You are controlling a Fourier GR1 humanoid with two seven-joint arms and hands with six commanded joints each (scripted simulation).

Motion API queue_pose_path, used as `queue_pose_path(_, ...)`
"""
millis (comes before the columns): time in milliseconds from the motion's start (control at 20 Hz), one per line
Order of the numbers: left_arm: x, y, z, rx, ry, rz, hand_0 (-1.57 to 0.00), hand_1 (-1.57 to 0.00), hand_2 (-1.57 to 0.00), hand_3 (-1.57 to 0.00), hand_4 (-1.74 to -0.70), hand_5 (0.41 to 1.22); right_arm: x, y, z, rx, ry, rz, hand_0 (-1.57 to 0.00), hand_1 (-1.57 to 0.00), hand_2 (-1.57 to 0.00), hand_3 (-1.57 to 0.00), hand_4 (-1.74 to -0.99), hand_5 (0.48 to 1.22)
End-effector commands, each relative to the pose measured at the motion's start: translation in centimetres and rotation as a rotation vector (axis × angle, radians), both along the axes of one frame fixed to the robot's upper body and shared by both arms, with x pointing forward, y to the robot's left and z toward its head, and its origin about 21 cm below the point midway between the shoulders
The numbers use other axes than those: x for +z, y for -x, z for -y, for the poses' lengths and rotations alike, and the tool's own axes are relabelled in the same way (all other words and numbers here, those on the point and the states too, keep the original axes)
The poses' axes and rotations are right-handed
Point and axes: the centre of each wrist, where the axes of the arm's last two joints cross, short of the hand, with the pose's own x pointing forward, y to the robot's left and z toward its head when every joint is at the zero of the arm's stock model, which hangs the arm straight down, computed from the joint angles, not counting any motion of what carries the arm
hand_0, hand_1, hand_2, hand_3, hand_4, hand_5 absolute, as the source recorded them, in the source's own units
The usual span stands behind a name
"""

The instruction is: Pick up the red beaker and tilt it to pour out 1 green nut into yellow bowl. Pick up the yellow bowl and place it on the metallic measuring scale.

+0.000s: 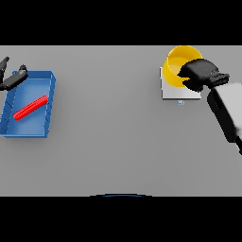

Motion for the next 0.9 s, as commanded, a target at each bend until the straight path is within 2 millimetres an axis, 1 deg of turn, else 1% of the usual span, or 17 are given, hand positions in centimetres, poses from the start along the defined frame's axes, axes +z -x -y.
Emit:
queue_pose_path(0, -0.1, 0.1, -0.1, -0.006, 0.007, 0.002, 0.0, 0.0, 0.0, 0.0, -0.86, 0.807, -0.5, -0.1, -0.1, -0.015, 0.004, -0.008, -1.57, -1.57, -1.39, -1.36, -1.741, 1.221)
queue_pose_path(50, 0.1, 0.1, -0.3, 0.0, 0.003, -0.007, 0.0, 0.0, 0.0, 0.0, -0.86, 0.809, -1.0, -0.2, 0.2, -0.015, 0.001, -0.012, -1.57, -1.57, -1.39, -1.37, -1.741, 1.221)
queue_pose_path(100, -0.1, 0.4, -0.2, -0.006, 0.005, -0.006, 0.0, 0.0, 0.0, 0.0, -0.85, 0.807, -1.3, -0.2, 0.4, -0.02, 0.003, -0.018, -1.57, -1.57, -1.38, -1.38, -1.741, 1.221)
queue_pose_path(200, -0.1, 0.4, -0.1, -0.003, 0.01, -0.001, 0.0, 0.0, 0.0, 0.0, -0.85, 0.799, -1.3, -0.3, 0.2, -0.027, -0.001, -0.02, -1.57, -1.57, -1.38, -1.4, -1.741, 1.221)
queue_pose_path(300, 0.2, 0.4, -0.1, -0.011, 0.011, -0.006, 0.0, 0.0, 0.0, 0.0, -0.84, 0.788, -1.7, -0.2, 0.1, -0.029, -0.002, -0.045, -1.57, -1.57, -1.38, -1.42, -1.741, 1.221)
queue_pose_path(350, -0.2, 0.3, 0.1, -0.004, 0.012, -0.016, 0.0, 0.0, 0.0, 0.0, -0.84, 0.783, -1.6, -0.2, 0.5, -0.021, -0.003, -0.042, -1.57, -1.57, -1.37, -1.45, -1.741, 1.221)
queue_pose_path(400, 0.1, 0.2, 0.1, -0.003, 0.006, -0.017, 0.0, 0.0, 0.0, 0.0, -0.84, 0.78, -1.4, -0.3, 0.4, -0.039, 0.002, -0.043, -1.57, -1.57, -1.4, -1.38, -1.741, 1.221)
queue_pose_path(450, 0.2, 0.2, -0.1, -0.008, 0.003, -0.015, 0.0, 0.0, 0.0, 0.0, -0.84, 0.779, -1.3, -0.4, 0.2, -0.05, 0.0, -0.043, -1.57, -1.5, -1.44, -1.25, -1.741, 1.221)
queue_pose_path(500, 0.0, 0.3, 0.0, -0.017, 0.004, -0.014, 0.0, 0.0, 0.0, 0.0, -0.84, 0.775, -1.4, -0.3, 0.4, -0.047, -0.001, -0.053, -1.56, -1.43, -1.34, -1.11, -1.682, 1.221)
queue_pose_path(550, 0.0, 0.4, 0.1, -0.013, 0.002, -0.014, 0.0, 0.0, 0.0, 0.0, -0.84, 0.773, -1.7, -0.1, 0.3, -0.057, 0.0, -0.062, -1.47, -1.28, -1.18, -0.96, -1.632, 1.145)
queue_pose_path(600, -0.2, 0.3, 0.1, -0.011, 0.009, -0.017, 0.0, 0.0, 0.0, 0.0, -0.84, 0.774, -1.5, -0.2, 0.4, -0.057, -0.017, -0.073, -1.33, -1.12, -1.01, -0.82, -1.592, 1.074)
queue_pose_path(650, -0.4, 0.6, -0.2, -0.011, 0.006, -0.017, 0.0, 0.0, 0.0, 0.0, -0.83, 0.771, -1.7, -0.1, 0.5, -0.072, -0.028, -0.086, -1.15, -0.96, -0.85, -0.69, -1.559, 1.014)
queue_pose_path(750, -0.3, 0.4, -0.3, -0.01, 0.021, -0.01, 0.0, 0.0, 0.0, 0.0, -0.84, 0.764, -1.5, -0.4, 0.3, -0.092, -0.042, -0.095, -0.76, -0.67, -0.58, -0.48, -1.513, 0.923)
queue_pose_path(800, 0.0, 0.3, 0.0, -0.009, 0.026, -0.002, 0.0, 0.0, 0.0, 0.0, -0.84, 0.764, -1.5, -0.4, 0.3, -0.095, -0.05, -0.106, -0.61, -0.56, -0.47, -0.39, -1.496, 0.89)
queue_pose_path(850, -0.1, 0.3, 0.1, -0.012, 0.026, -0.007, 0.0, 0.0, 0.0, 0.0, -0.84, 0.76, -1.4, -0.3, 0.7, -0.095, -0.055, -0.11, -0.48, -0.46, -0.38, -0.32, -1.485, 0.863)
